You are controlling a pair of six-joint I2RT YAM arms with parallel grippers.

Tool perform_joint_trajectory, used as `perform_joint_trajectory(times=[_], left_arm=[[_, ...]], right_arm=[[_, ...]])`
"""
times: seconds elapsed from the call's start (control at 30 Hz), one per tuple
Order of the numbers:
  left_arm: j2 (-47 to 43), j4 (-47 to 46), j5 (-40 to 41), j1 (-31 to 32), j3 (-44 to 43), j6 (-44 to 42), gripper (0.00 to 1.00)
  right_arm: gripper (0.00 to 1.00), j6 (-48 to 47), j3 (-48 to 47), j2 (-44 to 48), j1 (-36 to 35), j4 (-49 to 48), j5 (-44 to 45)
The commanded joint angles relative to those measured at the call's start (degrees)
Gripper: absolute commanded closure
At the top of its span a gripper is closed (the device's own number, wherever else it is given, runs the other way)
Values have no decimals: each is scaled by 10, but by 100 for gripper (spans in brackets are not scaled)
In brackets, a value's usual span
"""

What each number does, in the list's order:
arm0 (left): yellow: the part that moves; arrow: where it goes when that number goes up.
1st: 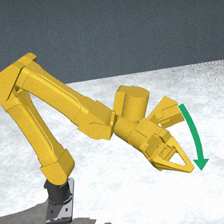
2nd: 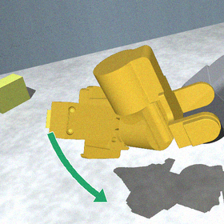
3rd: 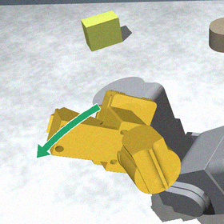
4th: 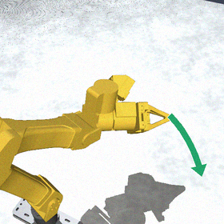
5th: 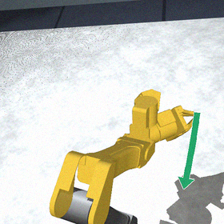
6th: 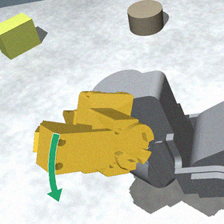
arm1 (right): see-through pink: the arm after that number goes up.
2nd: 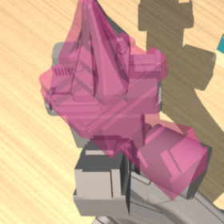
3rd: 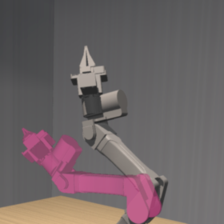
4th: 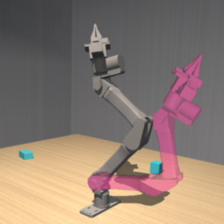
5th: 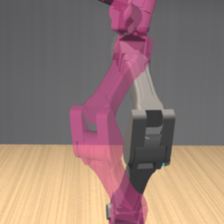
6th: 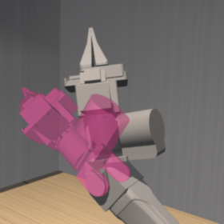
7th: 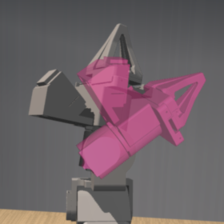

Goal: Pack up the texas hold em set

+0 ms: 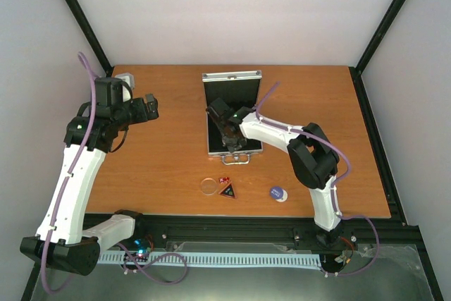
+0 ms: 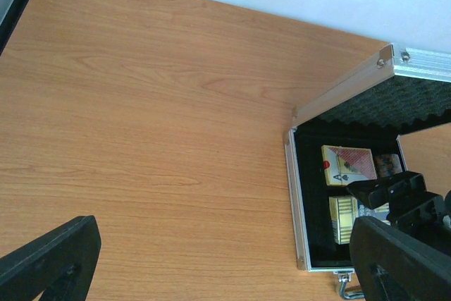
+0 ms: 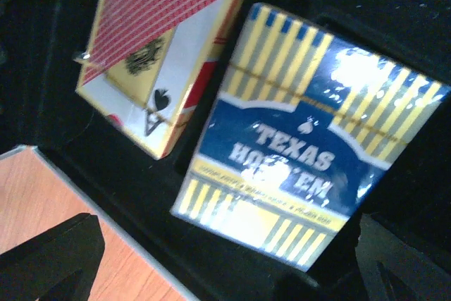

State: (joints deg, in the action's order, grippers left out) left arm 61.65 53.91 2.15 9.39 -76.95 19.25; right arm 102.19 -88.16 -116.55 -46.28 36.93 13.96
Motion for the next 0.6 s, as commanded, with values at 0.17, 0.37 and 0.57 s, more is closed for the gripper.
perform_joint_trajectory(times=[0.17, 0.37, 0.57], left_arm=[[-9, -3, 4, 1, -2, -13, 0], [-8, -6, 0, 1, -4, -15, 0], [-9, -2, -3, 1, -10, -14, 0]], right_arm=[[0, -88, -57, 25, -12, 84, -52], [0, -252, -81, 45, -18, 152, -67], [0, -582, -126, 19, -15, 226, -34]])
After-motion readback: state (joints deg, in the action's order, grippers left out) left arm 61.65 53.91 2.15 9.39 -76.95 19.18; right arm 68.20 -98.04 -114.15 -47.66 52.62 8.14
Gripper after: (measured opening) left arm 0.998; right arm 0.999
